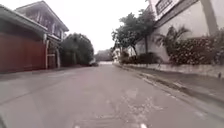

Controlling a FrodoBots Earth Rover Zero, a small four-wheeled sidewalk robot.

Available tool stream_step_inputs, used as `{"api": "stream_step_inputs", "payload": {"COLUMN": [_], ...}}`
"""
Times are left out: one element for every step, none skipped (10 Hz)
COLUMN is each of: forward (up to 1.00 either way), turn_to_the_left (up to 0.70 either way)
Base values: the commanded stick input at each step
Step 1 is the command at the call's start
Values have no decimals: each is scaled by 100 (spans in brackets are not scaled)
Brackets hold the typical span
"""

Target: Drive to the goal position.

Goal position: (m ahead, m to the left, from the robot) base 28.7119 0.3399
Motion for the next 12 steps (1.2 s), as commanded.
{"api": "stream_step_inputs", "payload": {"forward": [100, 100, 100, 100, 100, 100, 100, 100, 100, 100, 100, 100], "turn_to_the_left": [-27, -27, -27, -6, 0, 0, 0, 0, 0, 0, 0, 0]}}
